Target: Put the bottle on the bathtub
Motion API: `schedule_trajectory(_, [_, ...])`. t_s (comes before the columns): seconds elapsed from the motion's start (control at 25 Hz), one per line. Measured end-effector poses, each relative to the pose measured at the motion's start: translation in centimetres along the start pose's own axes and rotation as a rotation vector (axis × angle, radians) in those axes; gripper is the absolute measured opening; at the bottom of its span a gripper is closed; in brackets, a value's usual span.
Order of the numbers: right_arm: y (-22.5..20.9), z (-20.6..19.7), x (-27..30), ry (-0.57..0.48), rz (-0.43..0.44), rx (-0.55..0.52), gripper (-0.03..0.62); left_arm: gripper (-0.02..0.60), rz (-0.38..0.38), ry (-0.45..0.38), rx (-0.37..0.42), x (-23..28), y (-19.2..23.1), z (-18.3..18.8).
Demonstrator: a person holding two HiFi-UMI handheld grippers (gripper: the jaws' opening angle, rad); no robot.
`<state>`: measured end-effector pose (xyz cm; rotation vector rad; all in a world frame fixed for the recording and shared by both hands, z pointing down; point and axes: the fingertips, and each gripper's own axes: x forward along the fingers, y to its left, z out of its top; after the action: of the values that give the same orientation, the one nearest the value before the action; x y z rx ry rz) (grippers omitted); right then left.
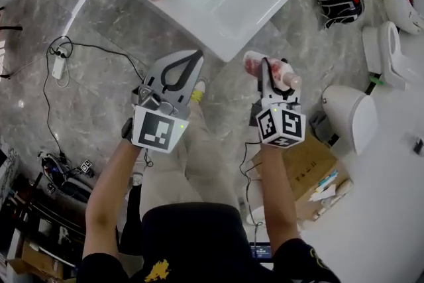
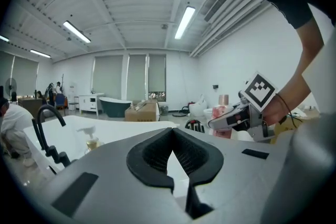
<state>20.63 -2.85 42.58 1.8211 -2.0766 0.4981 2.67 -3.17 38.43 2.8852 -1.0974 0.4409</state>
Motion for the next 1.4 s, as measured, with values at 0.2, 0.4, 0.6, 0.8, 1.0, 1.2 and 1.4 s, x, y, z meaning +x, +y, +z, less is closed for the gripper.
schedule_trajectory(0.2, [-1.4, -4.9, 4.7, 0.021, 0.002, -0.018, 0.216, 0.018, 0.0, 0.01, -0.017, 2.8, -1.7, -5.2])
schedule_trajectory(0.4, [-2.4, -6.8, 8.7, 0.021, -0.014, -0.049, 0.216, 0.018, 0.072, 0.007, -0.063, 4.2, 1.5, -8.4])
schedule_trajectory(0.6, [-2.6, -7.5, 10.0, 0.016, -0.01, -0.073, 0.216, 0.018, 0.096, 0.011, -0.126, 5.1, 1.5, -9.7])
schedule_trajectory(0.8, [-2.6, -6.7, 11.0, 0.003, -0.02, -0.092, 0.216, 0.018, 0.073, 0.021, -0.143, 6.2, 0.8, -10.0])
schedule_trajectory(1.0, [-3.1, -6.7, 11.9, 0.001, -0.037, -0.097, 0.216, 0.018, 0.047, 0.027, -0.159, 6.8, 0.3, -10.4])
schedule_trajectory(1.2, [-4.5, -7.4, 12.6, -0.02, -0.048, -0.073, 0.221, 0.018, 0.026, 0.036, -0.164, 7.5, -0.5, -10.7])
schedule_trajectory(1.4, [-4.3, -7.3, 12.8, -0.038, -0.027, -0.114, 0.224, 0.018, 0.006, 0.036, -0.165, 8.1, -1.1, -10.8])
